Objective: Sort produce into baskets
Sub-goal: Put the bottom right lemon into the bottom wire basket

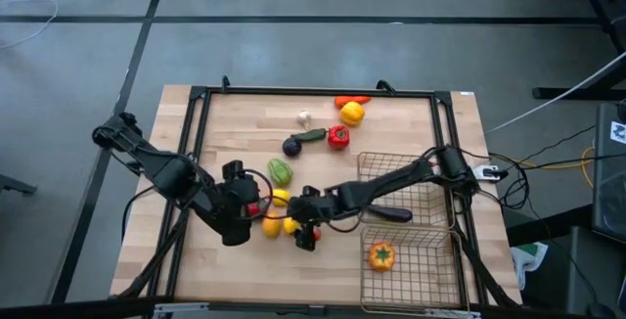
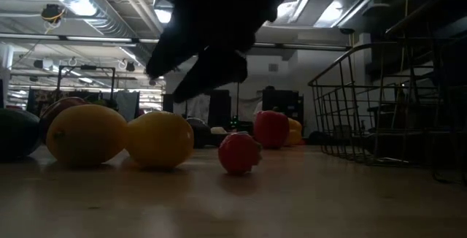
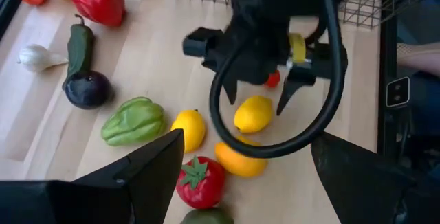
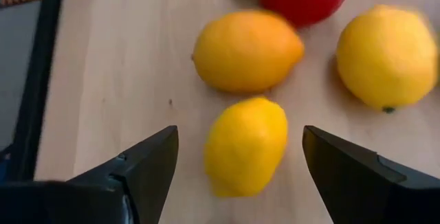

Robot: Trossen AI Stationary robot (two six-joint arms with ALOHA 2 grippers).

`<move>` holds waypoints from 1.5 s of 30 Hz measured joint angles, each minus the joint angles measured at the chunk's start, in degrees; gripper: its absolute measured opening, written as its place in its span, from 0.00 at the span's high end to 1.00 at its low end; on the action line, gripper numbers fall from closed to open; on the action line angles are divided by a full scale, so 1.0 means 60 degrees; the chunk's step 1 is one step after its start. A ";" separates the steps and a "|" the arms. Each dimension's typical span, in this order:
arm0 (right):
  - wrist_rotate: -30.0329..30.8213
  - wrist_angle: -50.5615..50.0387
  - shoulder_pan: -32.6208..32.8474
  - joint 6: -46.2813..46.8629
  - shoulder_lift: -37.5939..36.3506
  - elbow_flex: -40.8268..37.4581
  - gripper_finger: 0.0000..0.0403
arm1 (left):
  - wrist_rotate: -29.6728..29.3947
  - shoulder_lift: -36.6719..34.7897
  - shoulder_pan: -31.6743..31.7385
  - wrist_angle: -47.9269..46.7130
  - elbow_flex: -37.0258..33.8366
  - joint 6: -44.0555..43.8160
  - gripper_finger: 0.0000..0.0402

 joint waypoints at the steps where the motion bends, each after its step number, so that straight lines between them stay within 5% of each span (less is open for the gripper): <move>1: -0.0006 -0.0336 0.0015 0.0000 0.0143 0.0206 0.23 | 0.0000 -0.0011 -0.0002 -0.0010 0.0000 0.0000 0.22; 16: 0.1087 -0.1055 0.0022 -0.0004 0.0877 0.0872 0.23 | -0.0150 -0.0015 -0.0540 0.0074 0.0000 -0.0080 0.22; 30: 0.0742 -0.0903 0.0022 -0.0043 0.1288 0.0880 0.24 | -0.0164 -0.0007 -0.0583 0.0072 0.0000 -0.0098 0.22; 41: 0.0741 -0.0697 0.0022 -0.0047 0.1314 0.0865 0.48 | -0.0164 -0.0004 -0.0583 0.0073 0.0000 -0.0102 0.22; 45: 0.0741 -0.0722 0.0022 -0.0059 0.1313 0.0865 0.49 | -0.0164 -0.0004 -0.0583 0.0070 0.0000 -0.0102 0.22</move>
